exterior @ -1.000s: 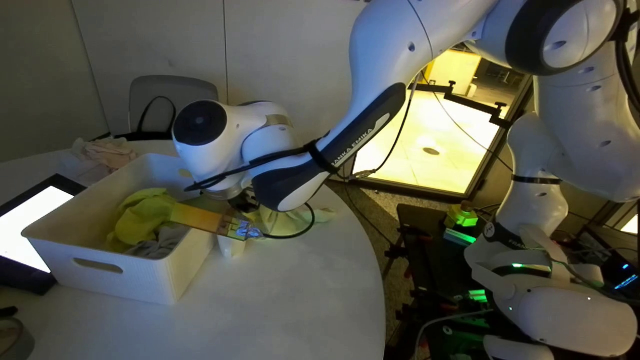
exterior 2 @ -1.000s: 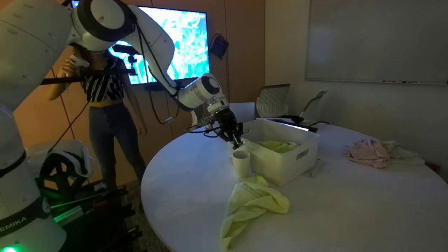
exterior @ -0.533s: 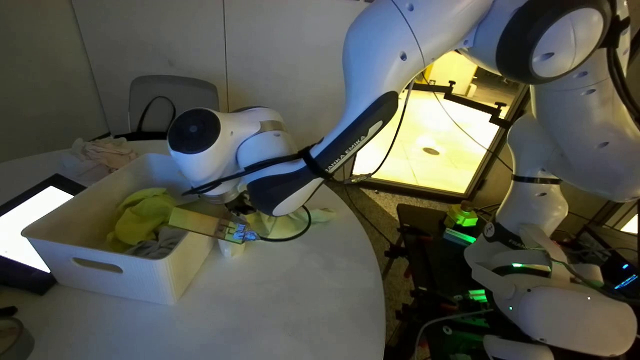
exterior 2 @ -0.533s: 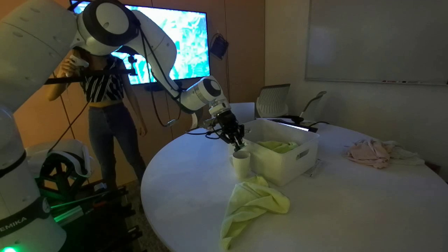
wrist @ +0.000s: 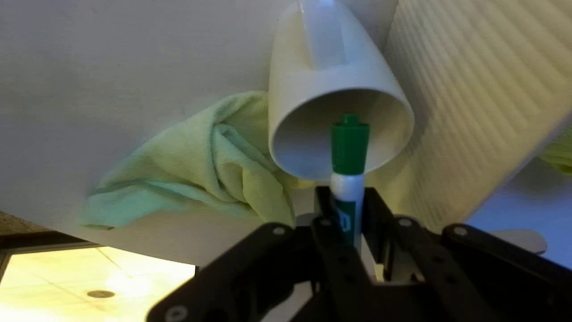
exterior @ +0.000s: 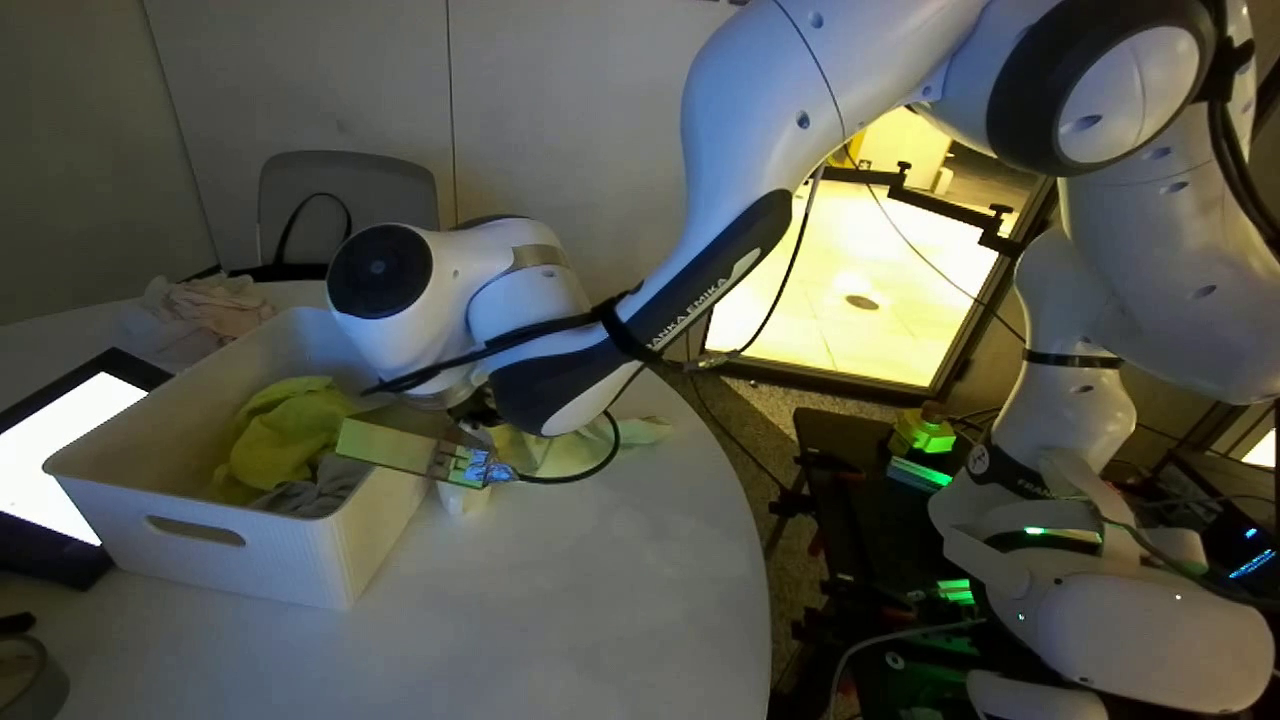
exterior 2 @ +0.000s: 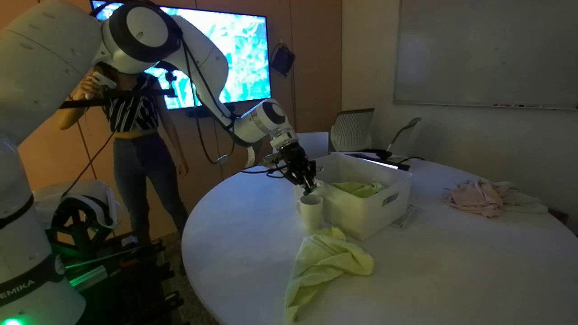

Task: Pick up the yellow towel put it in the basket, pick up a black masking tape put it in the cup, pick up the light yellow towel put it in the basket, pick up the marker put it in the cup, pick up the white-brown towel put it in the basket and pick up the object put it in the cup

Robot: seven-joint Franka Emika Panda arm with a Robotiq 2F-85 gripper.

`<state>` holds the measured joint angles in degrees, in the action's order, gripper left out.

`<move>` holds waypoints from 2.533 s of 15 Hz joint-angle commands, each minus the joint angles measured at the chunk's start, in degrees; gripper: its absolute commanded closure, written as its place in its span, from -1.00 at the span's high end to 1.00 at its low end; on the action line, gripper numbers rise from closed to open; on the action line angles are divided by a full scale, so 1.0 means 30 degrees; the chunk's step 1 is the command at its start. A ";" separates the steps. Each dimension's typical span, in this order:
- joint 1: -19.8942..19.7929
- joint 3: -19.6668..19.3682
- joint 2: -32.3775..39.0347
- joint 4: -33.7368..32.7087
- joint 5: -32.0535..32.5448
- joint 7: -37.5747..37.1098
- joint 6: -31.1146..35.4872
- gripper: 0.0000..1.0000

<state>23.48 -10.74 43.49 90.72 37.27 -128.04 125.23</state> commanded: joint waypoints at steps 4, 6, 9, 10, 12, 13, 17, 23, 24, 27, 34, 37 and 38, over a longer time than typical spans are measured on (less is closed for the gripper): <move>0.0111 0.0412 0.0588 -0.1121 0.1243 -0.0177 -0.1909 -0.90; 0.0093 0.0621 0.0797 -0.1299 0.1511 -0.0152 -0.2097 -0.90; 0.0061 0.0901 0.1286 -0.1772 0.1734 0.0026 -0.2252 -0.90; 0.0046 0.0981 0.1418 -0.1922 0.1803 0.0124 -0.2308 -0.90; 0.0081 0.1053 0.1686 -0.2225 0.2081 0.0118 -0.2413 -0.90; 0.0114 0.1055 0.1789 -0.2350 0.2185 0.0091 -0.2488 -0.76; 0.0231 0.1085 0.1932 -0.2640 0.2588 0.0000 -0.2585 0.22; 0.0600 0.0958 0.0781 -0.1823 0.4003 -0.1092 -0.3004 1.00; 0.0612 0.0963 0.0257 -0.1335 0.4263 -0.1595 -0.2953 1.00; 0.0477 0.1130 -0.1052 -0.0118 0.5238 -0.2958 -0.2501 1.00; -0.0446 0.2064 -0.3640 0.2297 0.6165 -0.5612 -0.2544 1.00; -0.1287 0.2643 -0.4115 0.3211 0.5751 -0.6197 -0.1976 1.00; -0.1707 0.2894 -0.4147 0.3435 0.5496 -0.6183 -0.1558 1.00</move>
<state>21.55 -4.45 33.88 96.89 53.69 -144.07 117.60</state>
